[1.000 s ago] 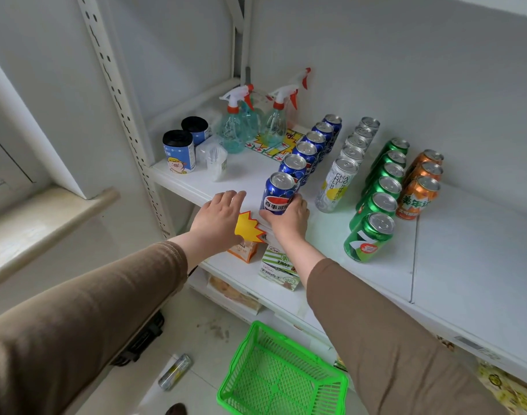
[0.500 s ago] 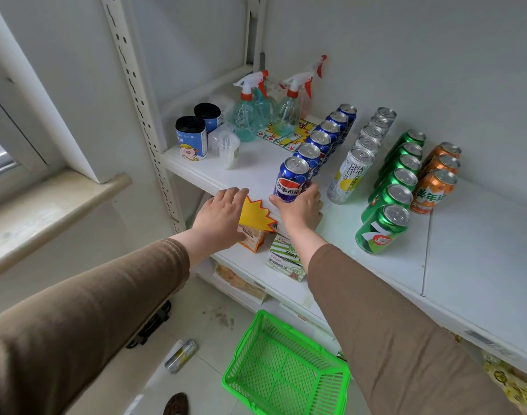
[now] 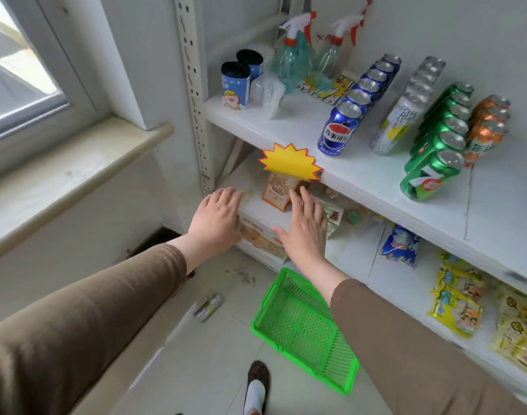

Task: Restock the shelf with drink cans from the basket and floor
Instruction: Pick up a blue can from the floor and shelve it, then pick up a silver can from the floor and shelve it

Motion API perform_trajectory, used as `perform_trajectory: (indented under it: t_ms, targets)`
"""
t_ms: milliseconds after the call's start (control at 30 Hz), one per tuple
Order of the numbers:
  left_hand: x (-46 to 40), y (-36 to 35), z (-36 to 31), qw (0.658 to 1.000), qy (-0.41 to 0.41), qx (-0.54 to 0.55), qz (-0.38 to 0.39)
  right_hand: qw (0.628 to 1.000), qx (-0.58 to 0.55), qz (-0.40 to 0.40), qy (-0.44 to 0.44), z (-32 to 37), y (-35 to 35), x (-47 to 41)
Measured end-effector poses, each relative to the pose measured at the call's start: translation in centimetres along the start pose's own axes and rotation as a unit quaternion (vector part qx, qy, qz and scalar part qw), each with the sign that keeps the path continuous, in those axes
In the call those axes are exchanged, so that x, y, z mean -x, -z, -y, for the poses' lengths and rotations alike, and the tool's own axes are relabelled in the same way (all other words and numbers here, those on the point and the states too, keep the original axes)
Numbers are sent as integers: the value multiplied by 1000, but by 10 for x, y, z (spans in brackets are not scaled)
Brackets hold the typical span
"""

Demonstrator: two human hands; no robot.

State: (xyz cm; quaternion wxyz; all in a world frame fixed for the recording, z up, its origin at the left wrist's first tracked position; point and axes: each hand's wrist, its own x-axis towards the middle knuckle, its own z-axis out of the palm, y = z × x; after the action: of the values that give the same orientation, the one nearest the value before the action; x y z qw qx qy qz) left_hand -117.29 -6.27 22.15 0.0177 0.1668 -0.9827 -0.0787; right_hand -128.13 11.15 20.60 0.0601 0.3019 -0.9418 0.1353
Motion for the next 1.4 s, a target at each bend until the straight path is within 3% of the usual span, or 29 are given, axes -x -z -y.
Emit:
perform_trajectory:
  t_ms: [267,600,800,1067,1233,1400]
  targets:
    - [97,-114,74,997,27,-10,72,991,17,124,48,49,-131,80]
    - [160,-329,134,982,100,9,160,957,-13,282,74,47,-363,157]
    - [170,-464,163,976,123,3,181,930,-110,338,-92,35,-523,190]
    - [155,-608,209,974,129,8,187,819,-257,361,-364,37,-708,186]
    - [151,-661,231,975,132,17,180,730,-357,319,-489,45,-774,180]
    - [152,-668,243,974,139,24,176,708,-410,278,-503,55,-789,181]
